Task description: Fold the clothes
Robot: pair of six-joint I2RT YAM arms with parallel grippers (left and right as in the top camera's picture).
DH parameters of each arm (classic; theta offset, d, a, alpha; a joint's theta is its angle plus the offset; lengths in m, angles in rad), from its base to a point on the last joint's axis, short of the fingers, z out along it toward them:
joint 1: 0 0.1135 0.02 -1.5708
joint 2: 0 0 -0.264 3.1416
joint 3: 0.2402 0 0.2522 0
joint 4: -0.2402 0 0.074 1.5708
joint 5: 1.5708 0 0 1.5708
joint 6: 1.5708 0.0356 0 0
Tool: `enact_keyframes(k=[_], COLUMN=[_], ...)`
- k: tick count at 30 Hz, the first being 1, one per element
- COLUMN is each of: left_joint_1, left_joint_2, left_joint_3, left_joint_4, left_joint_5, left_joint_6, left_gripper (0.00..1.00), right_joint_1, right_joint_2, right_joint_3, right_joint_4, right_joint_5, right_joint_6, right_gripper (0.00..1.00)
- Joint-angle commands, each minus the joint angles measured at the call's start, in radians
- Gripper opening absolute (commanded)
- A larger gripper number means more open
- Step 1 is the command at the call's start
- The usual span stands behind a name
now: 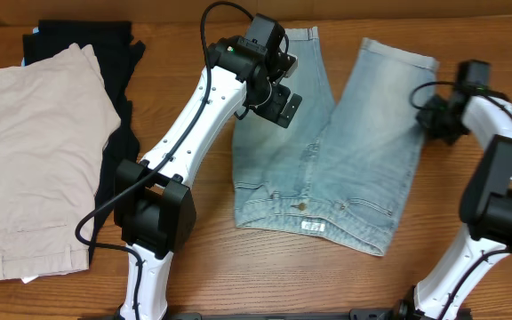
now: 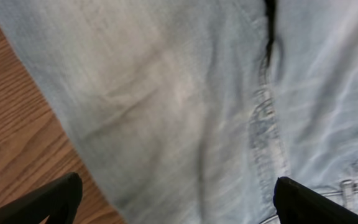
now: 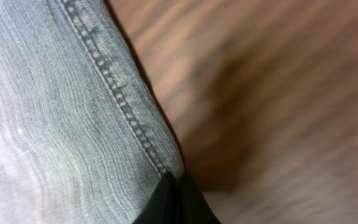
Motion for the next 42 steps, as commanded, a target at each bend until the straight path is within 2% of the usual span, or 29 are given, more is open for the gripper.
enact_keyframes(k=[1, 2, 3, 4, 5, 6, 8, 12, 21, 24, 26, 28, 29, 31, 32, 34, 42], left_joint_1=[-0.001, -0.001, -0.001, -0.001, -0.001, -0.001, -0.001, -0.001, 0.001, 0.001, 0.001, -0.001, -0.001, -0.001, -0.001, -0.001, 0.003], left_joint_2=[0.014, 0.014, 0.014, 0.014, 0.014, 0.014, 0.014, 0.014, 0.014, 0.014, 0.014, 0.014, 0.014, 0.014, 0.014, 0.014, 0.014], left_joint_3=[0.016, 0.016, 0.016, 0.016, 0.016, 0.016, 0.014, -0.013, -0.22, -0.279, -0.302, -0.327, -0.342, -0.378, -0.402, -0.447, -0.584], left_joint_4=[0.005, 0.005, 0.004, 0.003, 0.003, 0.004, 0.004, 0.002, -0.026, -0.02, -0.023, -0.023, -0.021, -0.008, 0.004, 0.029, 0.156], left_joint_5=[-0.011, -0.011, -0.011, -0.011, -0.011, -0.011, -0.011, -0.011, 0.013, 0.053, 0.08, 0.093, 0.097, 0.095, 0.095, 0.093, -0.03], left_joint_6=[-0.013, -0.013, -0.013, -0.013, -0.013, -0.013, -0.013, -0.013, -0.016, 0.018, 0.053, 0.074, 0.085, 0.098, 0.106, 0.112, 0.08], left_gripper=[1.0, 1.0, 1.0, 1.0, 1.0, 1.0, 1.0, 1.0, 1.0, 1.0, 0.96, 0.79, 0.63, 0.4, 0.21, 0.05, 0.04], right_joint_1=[-0.082, -0.097, -0.106, -0.117, -0.125, -0.131, -0.138, -0.134, -0.049, -0.017, 0.001, 0.016, 0.021, 0.029, 0.032, 0.034, 0.033], right_joint_2=[0.021, 0.021, 0.021, 0.021, 0.02, 0.018, 0.009, -0.03, -0.174, -0.186, -0.186, -0.186, -0.186, -0.186, -0.186, -0.186, -0.186], right_joint_3=[-0.006, -0.005, -0.003, 0.0, 0.003, 0.006, 0.018, 0.053, 0.074, 0.074, 0.074, 0.074, 0.074, 0.074, 0.074, 0.074, 0.074], right_joint_4=[-0.011, -0.011, -0.011, -0.014, -0.016, -0.019, -0.028, -0.072, -0.196, -0.211, -0.217, -0.219, -0.219, -0.22, -0.219, -0.219, -0.23], right_joint_5=[-0.032, -0.052, -0.069, -0.091, -0.109, -0.131, -0.163, -0.169, -0.158, -0.158, -0.158, -0.158, -0.158, -0.158, -0.158, -0.158, -0.158], right_joint_6=[0.03, 0.03, 0.03, 0.029, 0.029, 0.029, 0.029, 0.018, -0.028, -0.029, -0.029, -0.029, -0.029, -0.028, -0.029, -0.028, -0.032], right_gripper=[0.1, 0.16, 0.33, 0.51, 0.76, 0.86, 0.94, 0.97, 0.97, 0.96, 0.96, 0.95, 0.94, 0.94, 0.94, 0.94, 0.94])
